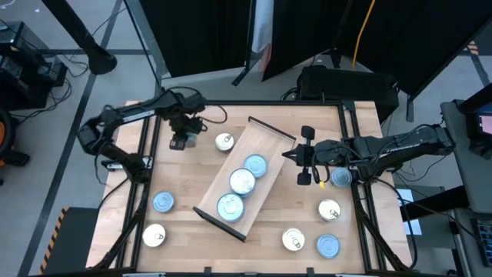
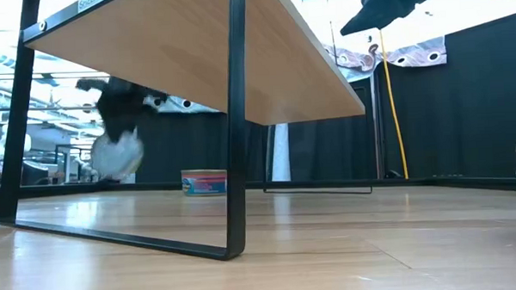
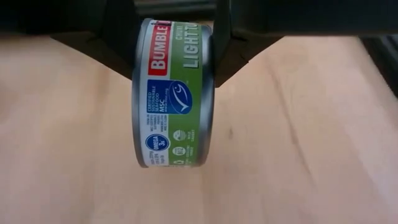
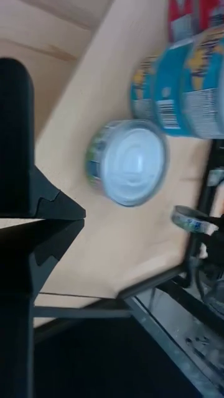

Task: Stack canned seafood by type on shelf
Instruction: Stack the green tuna can on top of the other green tuna can on the shelf

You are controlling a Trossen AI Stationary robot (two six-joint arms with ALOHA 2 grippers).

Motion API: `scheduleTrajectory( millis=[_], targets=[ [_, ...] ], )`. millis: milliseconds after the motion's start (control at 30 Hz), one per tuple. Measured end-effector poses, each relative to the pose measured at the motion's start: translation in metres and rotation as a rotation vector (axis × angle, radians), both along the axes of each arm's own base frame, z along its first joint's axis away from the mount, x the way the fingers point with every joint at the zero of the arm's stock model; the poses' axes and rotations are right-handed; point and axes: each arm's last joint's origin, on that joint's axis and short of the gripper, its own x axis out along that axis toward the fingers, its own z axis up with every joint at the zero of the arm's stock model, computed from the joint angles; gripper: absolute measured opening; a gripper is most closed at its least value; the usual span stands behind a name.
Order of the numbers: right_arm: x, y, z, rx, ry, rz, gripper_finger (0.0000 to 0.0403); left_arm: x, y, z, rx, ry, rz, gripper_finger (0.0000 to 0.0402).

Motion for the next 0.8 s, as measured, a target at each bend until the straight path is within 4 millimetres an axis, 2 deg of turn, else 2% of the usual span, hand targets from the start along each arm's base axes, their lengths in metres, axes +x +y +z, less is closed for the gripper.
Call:
scheduleTrajectory(
  millis=[133,300,400,500,633,800],
  targets=[
    [0.004,0.001,0.008,-0.048,-0.081,0.030,0.0000,0.001,-0.015,0.054,0.028,-0.229,0.130,0.0144],
    [0.010,0.009,0.020,-0.164,-0.189,0.122,0.0001,-0.011,-0.038,0.123,0.093,-0.556,0.161,0.0144],
    [0.012,0.017,0.026,-0.210,-0.252,0.170,0.0007,-0.017,-0.051,0.153,0.032,-0.768,0.157,0.0144],
    [0.012,0.025,0.031,-0.235,-0.303,0.207,0.0020,-0.015,-0.059,0.172,-0.108,-0.962,0.129,0.0144],
    [0.009,0.038,0.034,-0.325,-0.319,0.289,0.0040,-0.001,-0.062,0.189,-0.282,-1.160,0.119,0.0144],
    [0.004,0.051,0.035,-0.360,-0.320,0.287,0.0057,0.036,-0.053,0.184,-0.484,-1.188,0.234,0.0144]
  ],
)
